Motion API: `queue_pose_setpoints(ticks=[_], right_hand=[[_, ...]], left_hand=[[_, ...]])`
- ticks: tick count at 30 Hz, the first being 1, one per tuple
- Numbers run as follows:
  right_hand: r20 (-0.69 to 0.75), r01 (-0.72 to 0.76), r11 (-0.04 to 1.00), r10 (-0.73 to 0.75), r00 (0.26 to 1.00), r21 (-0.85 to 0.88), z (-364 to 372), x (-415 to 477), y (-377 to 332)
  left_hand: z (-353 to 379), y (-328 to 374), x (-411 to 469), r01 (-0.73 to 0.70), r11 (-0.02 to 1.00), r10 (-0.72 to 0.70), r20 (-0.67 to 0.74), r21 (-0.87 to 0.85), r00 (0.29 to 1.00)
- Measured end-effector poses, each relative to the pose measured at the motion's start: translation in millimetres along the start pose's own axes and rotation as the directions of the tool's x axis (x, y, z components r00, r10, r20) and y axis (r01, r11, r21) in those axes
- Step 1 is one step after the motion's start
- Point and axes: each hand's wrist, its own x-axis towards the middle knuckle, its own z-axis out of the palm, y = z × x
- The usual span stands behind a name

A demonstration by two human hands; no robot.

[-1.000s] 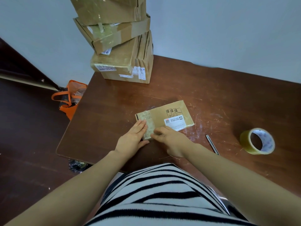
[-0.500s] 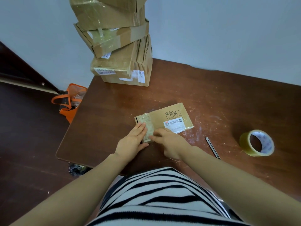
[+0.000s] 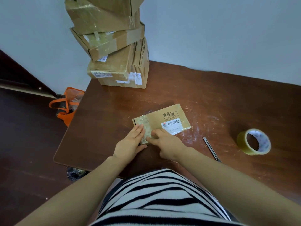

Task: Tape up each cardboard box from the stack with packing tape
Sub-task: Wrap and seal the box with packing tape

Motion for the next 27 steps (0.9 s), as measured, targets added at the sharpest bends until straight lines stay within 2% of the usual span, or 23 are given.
queue_pose_setpoints(ticks=[2, 5, 7, 9, 11, 14, 18, 20, 21, 23, 25, 27], right_hand=[[0.005, 0.014, 0.998, -0.014, 1.0, 0.068, 0, -1, 4], [-0.046, 0.028, 0.981, -0.019, 0.999, 0.192, -1, -4, 10], [-0.148, -0.018, 0.963, 0.059, 0.987, 0.268, -1, -11, 20], [-0.268, -0.125, 0.925, 0.23, 0.936, 0.358, -1, -23, 37], [-0.359, -0.241, 0.852, 0.43, 0.828, 0.465, -1, -40, 58], [-0.426, -0.338, 0.719, 0.654, 0.625, 0.607, -8, -69, 88], [-0.411, -0.417, 0.512, 0.857, 0.312, 0.751, -15, -111, 124], [-0.368, -0.517, 0.417, 0.908, 0.2, 0.748, -10, -130, 138], [-0.32, -0.585, 0.358, 0.932, 0.173, 0.727, -7, -138, 144], [-0.203, -0.736, 0.265, 0.963, 0.176, 0.622, 1, -150, 153], [-0.137, -0.845, 0.261, 0.965, 0.222, 0.467, 14, -157, 162], [-0.147, -0.869, 0.292, 0.956, 0.254, 0.399, 21, -160, 165]], left_hand=[[-1, 0, 1, -0.011, 0.999, 0.012, -0.007, 0.038, 1.0], [-3, 1, 3, -0.06, 0.987, 0.05, 0.071, 0.147, 0.996], [-1, 2, 5, -0.089, 0.975, 0.074, 0.083, 0.203, 0.994], [3, 5, 7, -0.104, 0.98, 0.092, 0.074, 0.168, 0.993], [3, 11, 11, -0.107, 0.987, 0.102, 0.047, 0.121, 0.994], [-8, 26, 25, -0.096, 0.987, 0.097, 0.001, 0.132, 0.995], [-20, 37, 47, -0.063, 0.991, 0.066, -0.018, 0.121, 0.998], [-26, 44, 60, -0.06, 0.992, 0.064, -0.029, 0.111, 0.998], [-28, 49, 65, -0.067, 0.992, 0.072, -0.047, 0.106, 0.996], [-32, 62, 75, -0.068, 0.995, 0.074, -0.075, 0.077, 0.994], [-36, 74, 83, -0.059, 0.998, 0.062, -0.074, 0.036, 0.995], [-39, 87, 88, -0.04, 0.999, 0.039, -0.047, -0.009, 0.998]])
